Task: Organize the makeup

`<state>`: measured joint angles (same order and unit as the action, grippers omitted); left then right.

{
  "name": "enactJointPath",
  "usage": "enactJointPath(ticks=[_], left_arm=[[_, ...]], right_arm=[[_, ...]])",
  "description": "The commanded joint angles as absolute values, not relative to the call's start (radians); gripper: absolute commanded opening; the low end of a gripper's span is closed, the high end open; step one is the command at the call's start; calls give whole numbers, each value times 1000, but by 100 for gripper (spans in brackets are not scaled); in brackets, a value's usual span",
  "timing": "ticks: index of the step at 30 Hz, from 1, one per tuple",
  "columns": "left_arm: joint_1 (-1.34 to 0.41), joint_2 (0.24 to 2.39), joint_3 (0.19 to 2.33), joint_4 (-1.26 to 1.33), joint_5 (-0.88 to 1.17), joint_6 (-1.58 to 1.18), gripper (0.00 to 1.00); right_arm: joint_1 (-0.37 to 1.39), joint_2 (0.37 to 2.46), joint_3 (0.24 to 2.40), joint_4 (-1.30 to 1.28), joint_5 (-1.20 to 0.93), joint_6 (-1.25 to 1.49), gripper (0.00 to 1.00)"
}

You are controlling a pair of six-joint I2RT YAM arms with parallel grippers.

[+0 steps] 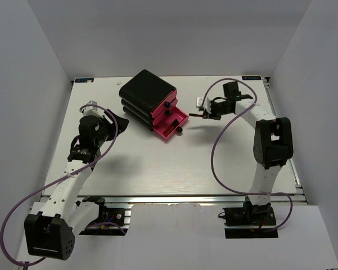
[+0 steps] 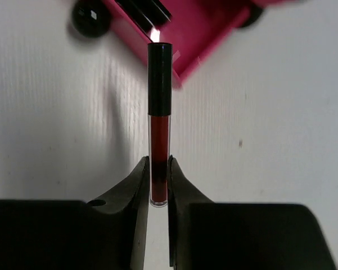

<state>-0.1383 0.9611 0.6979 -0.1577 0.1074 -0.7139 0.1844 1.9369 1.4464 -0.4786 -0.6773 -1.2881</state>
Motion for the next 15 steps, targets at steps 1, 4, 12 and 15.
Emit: enactJointPath(ticks=[1,4,12,15], left_arm=[[-130,956,724,-158,94,-699,77],[-130,957,723,-153,91,-699,77],[-130,982,765,-160,87,-669,77],[-130,992,781,-158,90,-654,77]], right_arm=[[267,1893,1390,-459,-681,-1699,0],[369,1890,1368,-302,-606,-1730,0],[489,1988,1496,-193,-473,-1715,0],[506,2012,1496,-184,-434,-1750,12]])
